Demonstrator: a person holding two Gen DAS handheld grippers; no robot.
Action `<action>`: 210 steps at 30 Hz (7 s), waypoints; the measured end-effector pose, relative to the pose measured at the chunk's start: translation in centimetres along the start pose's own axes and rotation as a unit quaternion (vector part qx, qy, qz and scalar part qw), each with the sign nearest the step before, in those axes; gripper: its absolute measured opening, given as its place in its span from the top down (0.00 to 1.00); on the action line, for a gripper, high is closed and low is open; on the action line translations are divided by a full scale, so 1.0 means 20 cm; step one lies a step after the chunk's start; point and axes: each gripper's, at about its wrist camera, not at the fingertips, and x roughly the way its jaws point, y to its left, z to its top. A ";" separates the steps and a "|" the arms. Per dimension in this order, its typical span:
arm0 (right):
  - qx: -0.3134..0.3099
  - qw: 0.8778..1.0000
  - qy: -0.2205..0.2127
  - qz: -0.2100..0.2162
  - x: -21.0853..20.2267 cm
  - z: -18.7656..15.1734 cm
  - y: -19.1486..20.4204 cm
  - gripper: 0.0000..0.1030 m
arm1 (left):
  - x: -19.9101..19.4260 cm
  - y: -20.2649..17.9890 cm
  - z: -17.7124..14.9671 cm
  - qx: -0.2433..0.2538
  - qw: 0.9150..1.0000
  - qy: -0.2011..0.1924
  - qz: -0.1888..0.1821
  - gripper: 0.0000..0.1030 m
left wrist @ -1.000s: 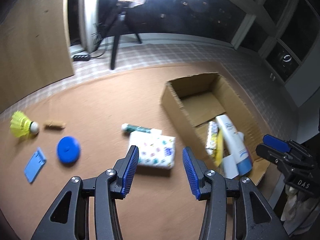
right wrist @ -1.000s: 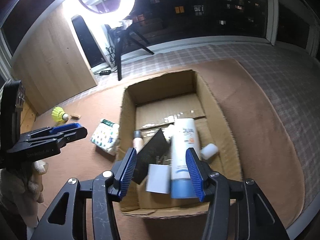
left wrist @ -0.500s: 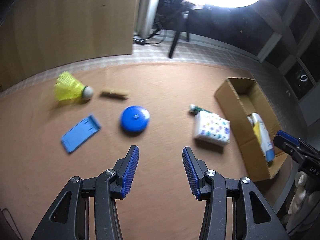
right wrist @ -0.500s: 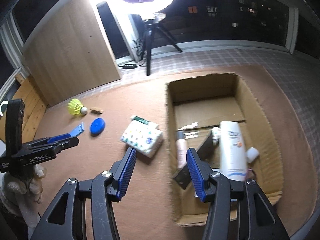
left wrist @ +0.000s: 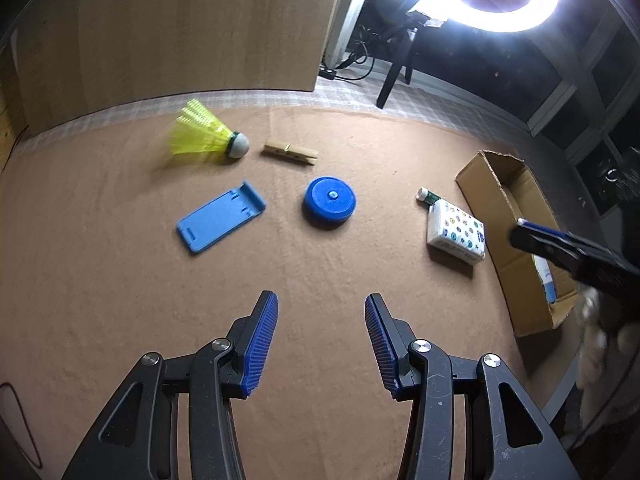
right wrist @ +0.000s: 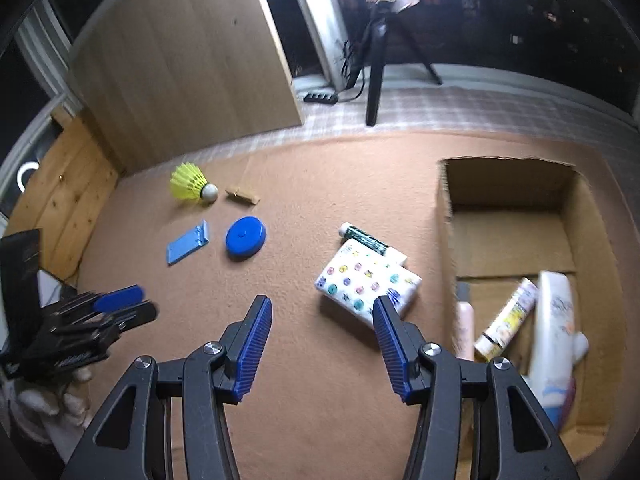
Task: Organize objects
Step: 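Move the right tool to the white patterned tissue pack and grasp it, then lift the tissue pack with the right gripper while the left gripper approaches it, then carry the tissue pack with the right gripper over the box and release, then move the left tool to the blue phone stand and grasp it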
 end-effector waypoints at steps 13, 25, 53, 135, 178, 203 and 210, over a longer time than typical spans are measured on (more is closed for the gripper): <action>0.004 0.996 0.056 -0.064 0.33 0.20 -0.01 0.53 | -0.11 0.22 -0.13 -0.042 0.999 -0.007 0.015 0.52; 0.015 0.992 0.107 -0.066 0.45 0.19 -0.03 0.53 | -0.12 0.23 -0.16 -0.039 0.999 -0.006 0.017 0.52; 0.005 0.995 0.086 0.041 0.24 -0.26 0.11 0.53 | 0.22 -0.31 -0.18 0.033 0.997 0.047 -0.051 0.38; 0.044 0.998 -0.037 -0.014 -0.36 -0.19 -0.50 0.62 | 0.32 -1.41 0.06 0.179 0.973 0.016 -0.148 0.51; 0.047 0.997 -0.060 0.000 -0.30 -0.16 -0.26 0.42 | 0.09 -0.73 0.01 0.085 0.994 -0.012 -0.065 0.40; 0.031 0.999 -0.007 0.040 0.13 0.09 0.11 0.42 | 0.10 0.32 0.14 -0.027 0.999 -0.017 0.042 0.40; 0.027 0.998 0.024 0.053 0.26 0.15 0.18 0.42 | 0.21 0.35 0.21 0.014 0.998 0.006 0.057 0.40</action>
